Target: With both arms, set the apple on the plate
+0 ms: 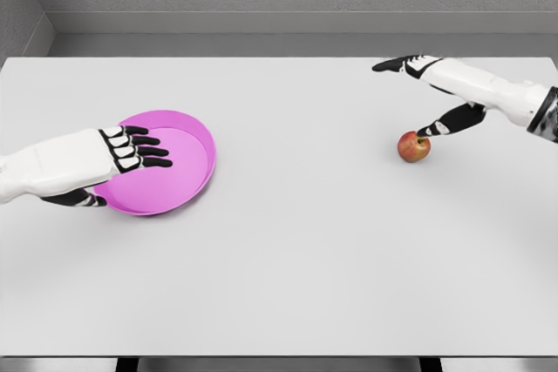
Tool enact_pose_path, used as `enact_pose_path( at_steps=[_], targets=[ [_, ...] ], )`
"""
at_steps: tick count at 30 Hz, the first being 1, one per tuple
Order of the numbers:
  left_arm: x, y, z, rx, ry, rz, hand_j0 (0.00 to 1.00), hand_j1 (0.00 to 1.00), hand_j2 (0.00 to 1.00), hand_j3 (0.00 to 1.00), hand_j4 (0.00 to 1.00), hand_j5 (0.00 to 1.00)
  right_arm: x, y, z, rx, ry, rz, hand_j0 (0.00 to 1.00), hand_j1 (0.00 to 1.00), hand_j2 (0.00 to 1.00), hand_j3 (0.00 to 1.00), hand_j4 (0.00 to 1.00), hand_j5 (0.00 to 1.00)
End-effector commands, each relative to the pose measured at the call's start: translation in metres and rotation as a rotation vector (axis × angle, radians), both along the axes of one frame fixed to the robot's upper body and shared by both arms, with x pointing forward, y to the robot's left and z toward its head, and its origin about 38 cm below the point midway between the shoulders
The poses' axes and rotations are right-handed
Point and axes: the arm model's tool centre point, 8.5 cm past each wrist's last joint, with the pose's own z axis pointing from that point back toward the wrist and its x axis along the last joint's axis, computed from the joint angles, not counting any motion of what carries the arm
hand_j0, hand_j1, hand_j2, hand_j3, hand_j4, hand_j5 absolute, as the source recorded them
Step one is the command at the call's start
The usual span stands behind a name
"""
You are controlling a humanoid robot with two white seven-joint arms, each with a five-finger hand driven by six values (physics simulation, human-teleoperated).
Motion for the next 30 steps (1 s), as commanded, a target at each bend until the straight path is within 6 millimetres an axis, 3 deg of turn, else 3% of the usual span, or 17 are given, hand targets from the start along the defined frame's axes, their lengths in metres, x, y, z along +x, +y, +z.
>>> enact_pose_path(
  at_steps=[1, 18, 27, 30],
  targets=[
    [0.0, -0.002, -0.002, -0.003, 0.01, -0.001, 1.0, 1.0, 1.0, 1.0, 1.0, 1.0, 0.004, -0.003, -0.018, 0.003, 0.067, -0.03, 1.0, 1.0, 1.0, 1.0, 1.0, 1.0],
    [0.0, -0.008, -0.008, 0.001, 0.028, -0.016, 1.0, 1.0, 1.0, 1.0, 1.0, 1.0, 0.006, -0.029, -0.042, -0.009, 0.134, -0.098, 1.0, 1.0, 1.0, 1.0, 1.0, 1.0],
    [0.002, -0.036, -0.027, 0.045, 0.098, -0.078, 1.0, 1.0, 1.0, 1.0, 1.0, 1.0, 0.005, -0.029, -0.062, -0.024, 0.182, -0.096, 1.0, 1.0, 1.0, 1.0, 1.0, 1.0],
    [0.002, -0.041, -0.029, 0.046, 0.103, -0.091, 1.0, 1.0, 1.0, 1.0, 1.0, 1.0, 0.005, -0.027, -0.061, -0.063, 0.159, -0.078, 1.0, 1.0, 1.0, 1.0, 1.0, 1.0]
  ],
)
